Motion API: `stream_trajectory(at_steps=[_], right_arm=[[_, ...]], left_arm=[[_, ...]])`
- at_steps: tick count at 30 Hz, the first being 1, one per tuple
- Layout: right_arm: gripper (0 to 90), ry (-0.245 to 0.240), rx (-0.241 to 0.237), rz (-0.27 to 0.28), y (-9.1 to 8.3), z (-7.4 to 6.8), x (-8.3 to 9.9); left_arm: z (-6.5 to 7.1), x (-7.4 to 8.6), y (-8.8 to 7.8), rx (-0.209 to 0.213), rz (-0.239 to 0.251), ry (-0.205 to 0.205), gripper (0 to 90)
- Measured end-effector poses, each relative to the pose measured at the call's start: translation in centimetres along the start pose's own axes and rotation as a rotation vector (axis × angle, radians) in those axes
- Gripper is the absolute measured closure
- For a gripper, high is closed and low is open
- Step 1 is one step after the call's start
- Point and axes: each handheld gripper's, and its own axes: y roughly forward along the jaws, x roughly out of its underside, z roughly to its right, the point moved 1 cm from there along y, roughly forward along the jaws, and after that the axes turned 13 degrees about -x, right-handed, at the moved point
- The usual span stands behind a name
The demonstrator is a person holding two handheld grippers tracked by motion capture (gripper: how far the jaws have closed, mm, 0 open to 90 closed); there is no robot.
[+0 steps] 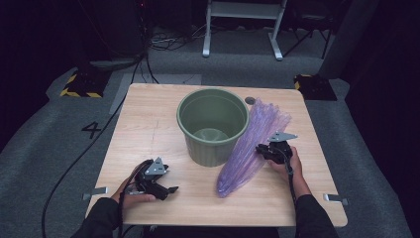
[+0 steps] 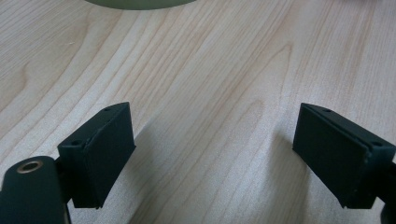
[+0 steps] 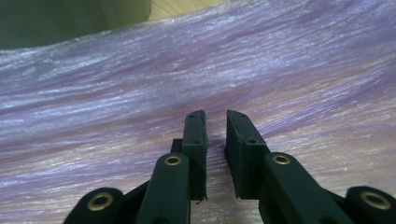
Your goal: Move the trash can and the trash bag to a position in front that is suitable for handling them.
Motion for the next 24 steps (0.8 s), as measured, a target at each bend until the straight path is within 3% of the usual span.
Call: stream_trajectory(at_steps=[9,18,21,22,23,24], right_arm=[[74.7,0.022,0.015,-0.002,-1.6,-0.2,1.3],[70.2,-0.004,-0.033,-0.038,-4.4,-2.0,3.0],[52.1,-0.046,-0.060,-0.012,-5.9,-3.5,3.2],[52.1,-0.046,-0.060,-0.012,-5.9,-3.5,3.2],[40.4,-0.070,-0.067,0.017,-6.4,-4.3,2.9],[35.0,-0.079,-0.066,0.029,-6.4,-4.6,2.8]], left_arm=[[0.0,0.0,0.0,0.000,0.000,0.000,12.0],[0.0,0.0,0.0,-0.001,-0.001,0.000,12.0],[0.0,0.0,0.0,0.000,0.000,0.000,12.0],[0.0,0.0,0.0,0.000,0.000,0.000,12.0],[0.0,0.0,0.0,0.001,0.000,0.000,12.0],[0.0,0.0,0.0,0.001,0.000,0.000,12.0]])
